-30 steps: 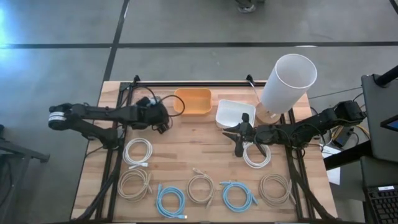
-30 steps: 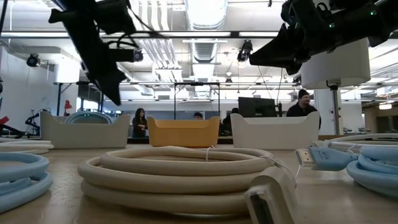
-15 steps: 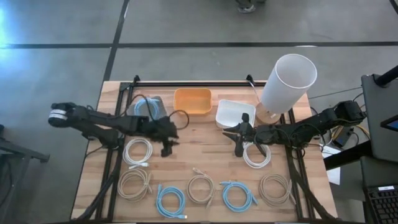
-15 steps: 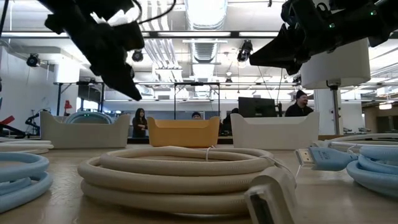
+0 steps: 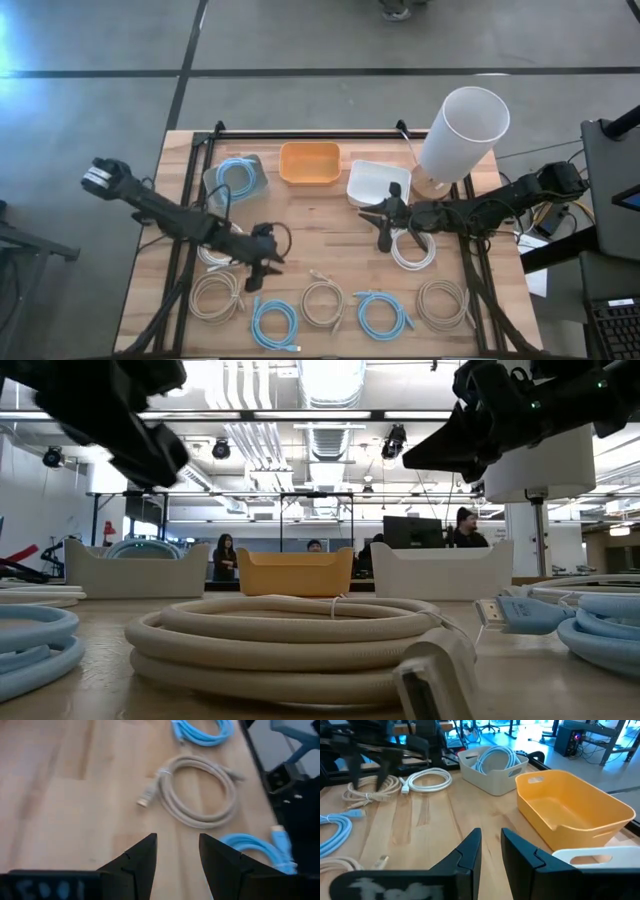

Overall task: Sort HDMI cables
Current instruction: Put the left blue hdmi cable into the gray bin

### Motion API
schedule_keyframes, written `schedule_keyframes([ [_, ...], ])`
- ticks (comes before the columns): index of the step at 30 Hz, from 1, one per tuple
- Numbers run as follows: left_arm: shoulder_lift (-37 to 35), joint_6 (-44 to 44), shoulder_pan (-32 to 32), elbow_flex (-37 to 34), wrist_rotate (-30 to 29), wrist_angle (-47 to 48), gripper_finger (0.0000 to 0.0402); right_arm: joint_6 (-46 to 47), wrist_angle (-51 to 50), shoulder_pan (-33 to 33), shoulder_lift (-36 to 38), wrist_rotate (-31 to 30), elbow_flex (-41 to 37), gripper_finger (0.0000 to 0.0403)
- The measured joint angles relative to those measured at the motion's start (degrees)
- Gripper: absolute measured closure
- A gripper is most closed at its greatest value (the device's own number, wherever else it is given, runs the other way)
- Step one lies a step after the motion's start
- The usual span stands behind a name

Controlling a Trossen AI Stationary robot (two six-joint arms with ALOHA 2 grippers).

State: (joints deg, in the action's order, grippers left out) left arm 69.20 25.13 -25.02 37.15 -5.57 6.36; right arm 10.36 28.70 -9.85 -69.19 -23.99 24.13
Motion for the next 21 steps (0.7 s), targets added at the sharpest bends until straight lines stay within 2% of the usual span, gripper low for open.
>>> schedule_keyframes([
  [6,4.45,8.06,-8.38,0.00,-2.39,-6.08,0.0236,0.93,0.01,0.00,0.00,0.00,-0.49,0.0335],
  [11,10.37,13.05,-13.16,0.00,-2.40,-6.35,0.0236,2.47,-0.05,-0.01,0.00,0.24,-0.69,0.0335],
  [21,20.41,15.80,-15.02,-0.02,-4.99,-9.79,0.0236,5.98,-1.97,0.00,0.00,0.46,-0.97,0.0335],
])
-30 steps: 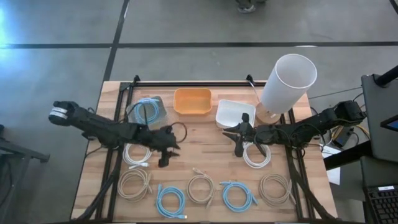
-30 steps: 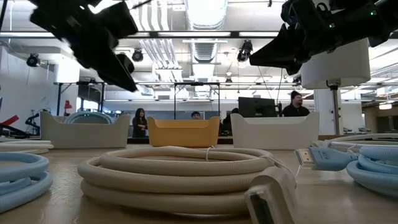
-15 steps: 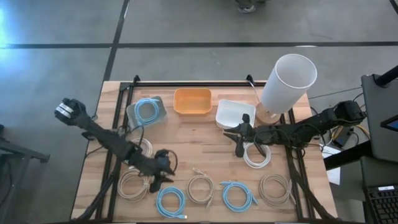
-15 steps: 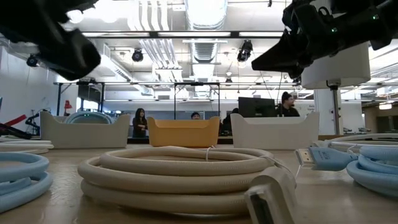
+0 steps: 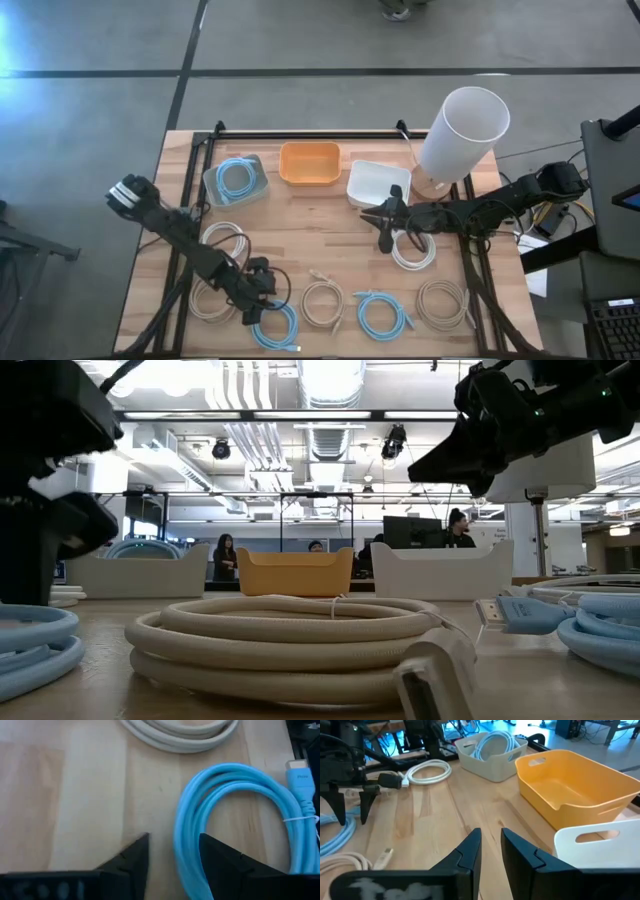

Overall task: Sort HDMI cables
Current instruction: Put the left blue hdmi cable into the gray bin

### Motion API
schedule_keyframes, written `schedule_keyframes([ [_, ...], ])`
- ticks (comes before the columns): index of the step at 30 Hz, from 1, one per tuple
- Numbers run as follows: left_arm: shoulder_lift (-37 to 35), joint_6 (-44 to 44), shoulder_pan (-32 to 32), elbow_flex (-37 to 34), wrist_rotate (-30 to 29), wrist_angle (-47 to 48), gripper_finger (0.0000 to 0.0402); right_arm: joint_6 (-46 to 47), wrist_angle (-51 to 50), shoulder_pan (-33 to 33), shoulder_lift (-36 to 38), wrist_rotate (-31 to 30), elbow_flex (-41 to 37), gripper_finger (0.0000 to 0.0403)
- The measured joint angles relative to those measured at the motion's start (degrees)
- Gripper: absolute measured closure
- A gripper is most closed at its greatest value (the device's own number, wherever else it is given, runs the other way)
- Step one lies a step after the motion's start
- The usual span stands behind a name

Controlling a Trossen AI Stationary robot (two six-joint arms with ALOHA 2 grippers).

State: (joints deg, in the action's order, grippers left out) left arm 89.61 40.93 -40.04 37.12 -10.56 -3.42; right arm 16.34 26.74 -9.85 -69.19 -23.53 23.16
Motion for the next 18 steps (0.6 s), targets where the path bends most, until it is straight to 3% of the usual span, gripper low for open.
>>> schedule_keyframes([
  [10,4.49,-0.62,-0.16,0.22,-1.45,-2.06,0.0245,0.07,0.03,0.00,0.00,-0.02,-1.02,0.0335],
  [13,3.82,-2.01,-0.14,0.21,-2.59,-1.92,0.0275,1.47,0.08,0.00,0.00,-0.02,-1.44,0.0335],
  [18,1.99,-3.74,0.31,0.17,-4.49,2.35,0.0358,3.21,0.22,-0.02,0.00,-0.02,-2.81,0.0335],
])
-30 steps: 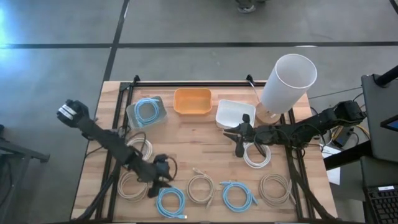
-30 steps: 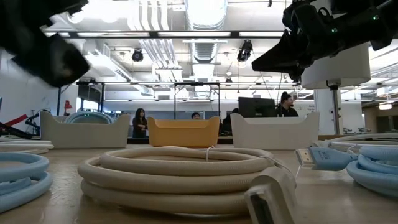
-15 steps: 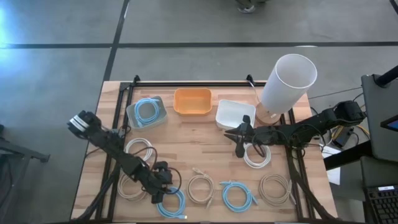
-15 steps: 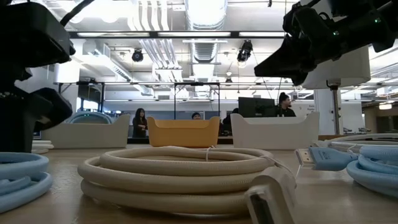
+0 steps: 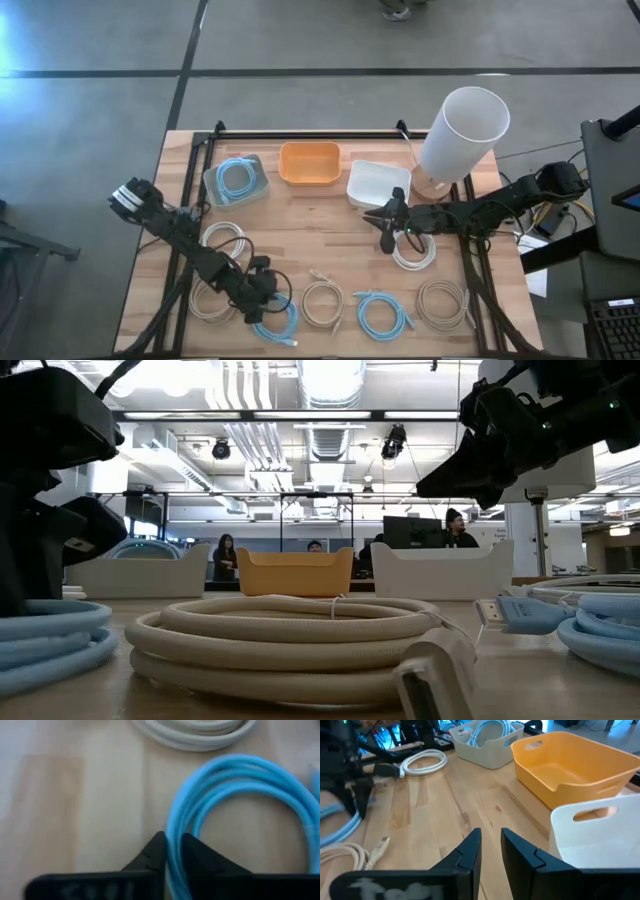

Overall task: Sort HDMI cables
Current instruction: Put the left blue hdmi cable into the gray bin

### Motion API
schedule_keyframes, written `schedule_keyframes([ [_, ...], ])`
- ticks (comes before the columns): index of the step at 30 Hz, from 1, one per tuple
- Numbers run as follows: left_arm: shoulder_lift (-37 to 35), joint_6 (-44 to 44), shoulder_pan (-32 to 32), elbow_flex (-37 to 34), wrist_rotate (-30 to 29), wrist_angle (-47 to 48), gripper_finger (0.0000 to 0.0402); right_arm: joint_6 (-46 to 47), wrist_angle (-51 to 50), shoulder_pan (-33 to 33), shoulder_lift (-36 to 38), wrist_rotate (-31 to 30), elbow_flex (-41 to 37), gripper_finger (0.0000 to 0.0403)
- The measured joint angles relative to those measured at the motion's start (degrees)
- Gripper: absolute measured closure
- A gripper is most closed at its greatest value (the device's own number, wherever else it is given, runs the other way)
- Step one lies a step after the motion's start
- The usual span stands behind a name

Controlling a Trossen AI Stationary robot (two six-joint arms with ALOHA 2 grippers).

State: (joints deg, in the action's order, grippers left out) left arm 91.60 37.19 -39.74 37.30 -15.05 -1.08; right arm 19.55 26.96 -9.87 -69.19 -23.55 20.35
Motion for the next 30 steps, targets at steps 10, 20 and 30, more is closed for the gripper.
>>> schedule_keyframes([
  [10,-6.36,-0.63,2.91,-0.14,-11.03,8.75,0.0382,2.78,0.33,0.02,-0.02,-0.02,-1.00,0.0335],
  [20,-21.69,-1.69,6.38,3.60,-27.02,31.25,0.0384,0.43,3.45,0.02,-0.02,-0.46,-1.00,0.0335],
  [30,-34.37,-7.30,12.35,8.15,-40.12,45.78,0.0389,-10.10,8.35,0.02,0.02,5.07,4.17,0.0335],
])
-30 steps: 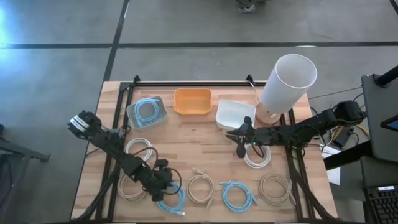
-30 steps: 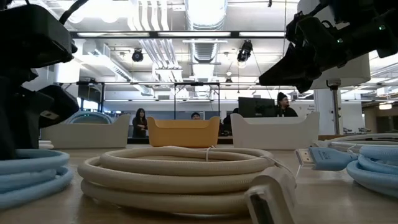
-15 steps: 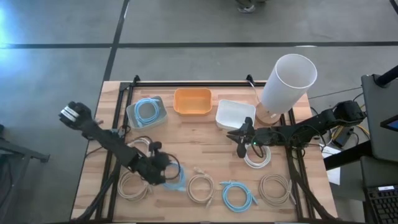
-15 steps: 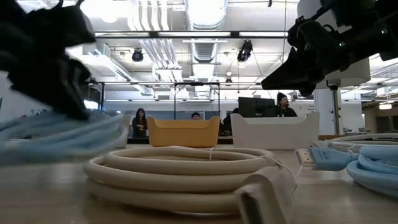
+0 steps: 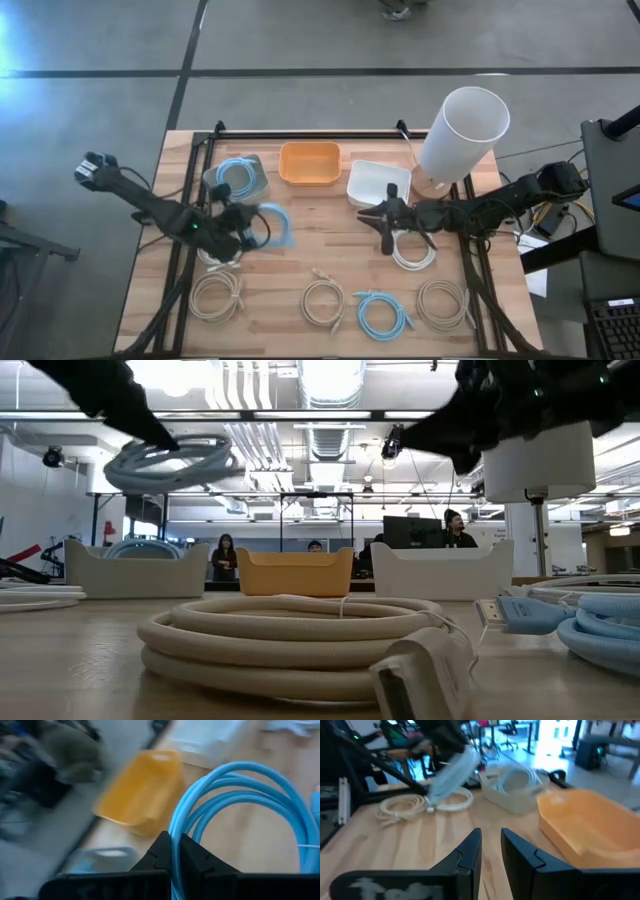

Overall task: Sort HDMI cables
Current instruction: Put the left blue hdmi cable into the gray bin

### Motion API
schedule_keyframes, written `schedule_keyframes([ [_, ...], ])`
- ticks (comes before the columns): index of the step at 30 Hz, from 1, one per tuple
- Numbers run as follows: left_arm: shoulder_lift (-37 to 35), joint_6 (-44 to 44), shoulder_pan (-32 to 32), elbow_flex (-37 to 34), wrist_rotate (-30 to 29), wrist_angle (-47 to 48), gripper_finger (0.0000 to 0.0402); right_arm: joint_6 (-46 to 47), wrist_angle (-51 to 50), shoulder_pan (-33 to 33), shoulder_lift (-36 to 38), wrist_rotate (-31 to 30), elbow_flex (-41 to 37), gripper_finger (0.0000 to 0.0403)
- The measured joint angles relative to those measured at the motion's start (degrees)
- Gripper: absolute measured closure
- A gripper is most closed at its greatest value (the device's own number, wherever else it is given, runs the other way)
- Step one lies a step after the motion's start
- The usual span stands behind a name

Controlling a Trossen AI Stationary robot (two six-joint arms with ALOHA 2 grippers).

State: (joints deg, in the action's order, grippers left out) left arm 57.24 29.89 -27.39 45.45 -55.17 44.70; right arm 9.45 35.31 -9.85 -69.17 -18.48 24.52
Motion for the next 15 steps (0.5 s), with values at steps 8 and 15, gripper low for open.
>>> schedule_keyframes([
  [8,-4.79,-4.81,10.11,0.29,-10.95,9.37,0.0386,-4.01,-0.66,0.00,0.00,1.19,4.60,0.0335],
  [15,-4.90,-4.35,21.98,-0.08,-15.38,12.85,0.0386,-4.05,-0.83,0.00,-0.02,1.18,5.35,0.0335],
])
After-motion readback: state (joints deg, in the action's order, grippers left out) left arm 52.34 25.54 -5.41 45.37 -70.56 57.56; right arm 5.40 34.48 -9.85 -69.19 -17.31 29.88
